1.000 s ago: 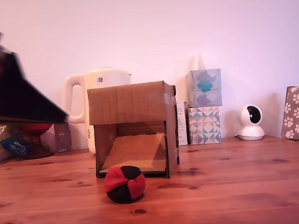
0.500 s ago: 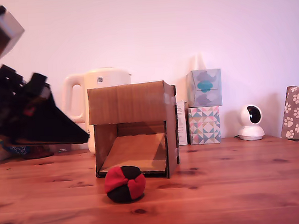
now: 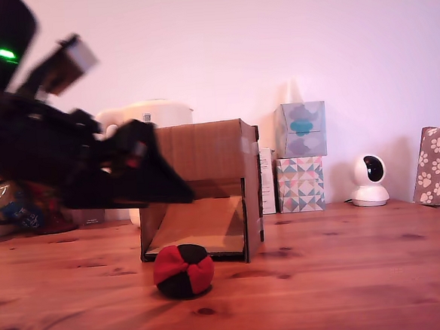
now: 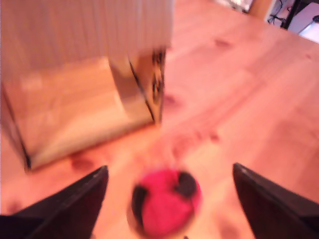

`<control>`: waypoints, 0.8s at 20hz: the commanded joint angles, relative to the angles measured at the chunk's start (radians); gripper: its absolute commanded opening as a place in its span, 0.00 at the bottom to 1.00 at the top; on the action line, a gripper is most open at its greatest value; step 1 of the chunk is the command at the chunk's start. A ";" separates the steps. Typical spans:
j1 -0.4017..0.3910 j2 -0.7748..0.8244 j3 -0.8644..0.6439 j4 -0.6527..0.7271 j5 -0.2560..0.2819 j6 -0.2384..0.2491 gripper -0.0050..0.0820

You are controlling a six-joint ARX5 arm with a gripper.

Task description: Drop the footbag into the cardboard dice tower

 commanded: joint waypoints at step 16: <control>-0.032 0.204 0.133 -0.184 -0.005 0.045 0.14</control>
